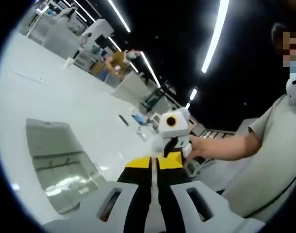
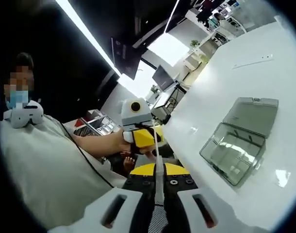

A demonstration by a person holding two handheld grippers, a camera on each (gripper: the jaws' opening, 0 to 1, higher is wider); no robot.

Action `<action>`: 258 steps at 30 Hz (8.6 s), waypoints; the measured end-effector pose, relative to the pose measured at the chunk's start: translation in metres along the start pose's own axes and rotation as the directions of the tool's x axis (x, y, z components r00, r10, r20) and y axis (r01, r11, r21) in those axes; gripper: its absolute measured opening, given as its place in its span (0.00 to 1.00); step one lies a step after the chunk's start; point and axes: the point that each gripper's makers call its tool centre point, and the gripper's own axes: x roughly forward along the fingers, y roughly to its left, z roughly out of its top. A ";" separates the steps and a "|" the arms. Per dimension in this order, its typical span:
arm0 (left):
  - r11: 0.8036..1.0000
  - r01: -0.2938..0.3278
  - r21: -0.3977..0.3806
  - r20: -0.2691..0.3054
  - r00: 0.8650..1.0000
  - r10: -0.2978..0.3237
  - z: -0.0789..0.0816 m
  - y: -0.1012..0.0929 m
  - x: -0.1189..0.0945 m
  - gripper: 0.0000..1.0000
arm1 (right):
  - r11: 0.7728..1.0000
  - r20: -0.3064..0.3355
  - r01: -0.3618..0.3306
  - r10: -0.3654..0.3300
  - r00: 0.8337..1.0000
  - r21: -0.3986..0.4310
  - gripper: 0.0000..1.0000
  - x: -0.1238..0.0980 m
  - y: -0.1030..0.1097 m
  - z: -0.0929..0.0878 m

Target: Insert the divider into the dual guide fixture by aligning both edges with the guide slots and pushing it downward to the bottom, including one-sided entry, uneven engagement, binding, and posture correction.

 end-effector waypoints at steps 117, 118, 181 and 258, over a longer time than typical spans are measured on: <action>0.712 -0.393 0.582 -0.127 0.821 0.557 -0.029 0.086 -0.055 0.68 | 0.457 -0.517 0.843 -0.668 0.535 0.283 0.00 0.026 -0.135 -0.010; 0.712 -0.395 0.580 -0.126 0.821 0.558 -0.030 0.086 -0.056 0.68 | 0.459 -0.516 0.842 -0.667 0.537 0.283 0.00 0.027 -0.134 -0.009; 0.710 -0.430 0.558 -0.128 0.801 0.585 -0.031 0.097 -0.065 0.68 | 0.415 -0.566 0.857 -0.644 0.515 0.306 0.00 0.029 -0.169 -0.020; 0.707 -0.441 0.553 -0.122 0.796 0.593 -0.030 0.099 -0.072 0.67 | 0.366 -0.637 0.909 -0.656 0.405 0.201 0.00 0.040 -0.175 -0.026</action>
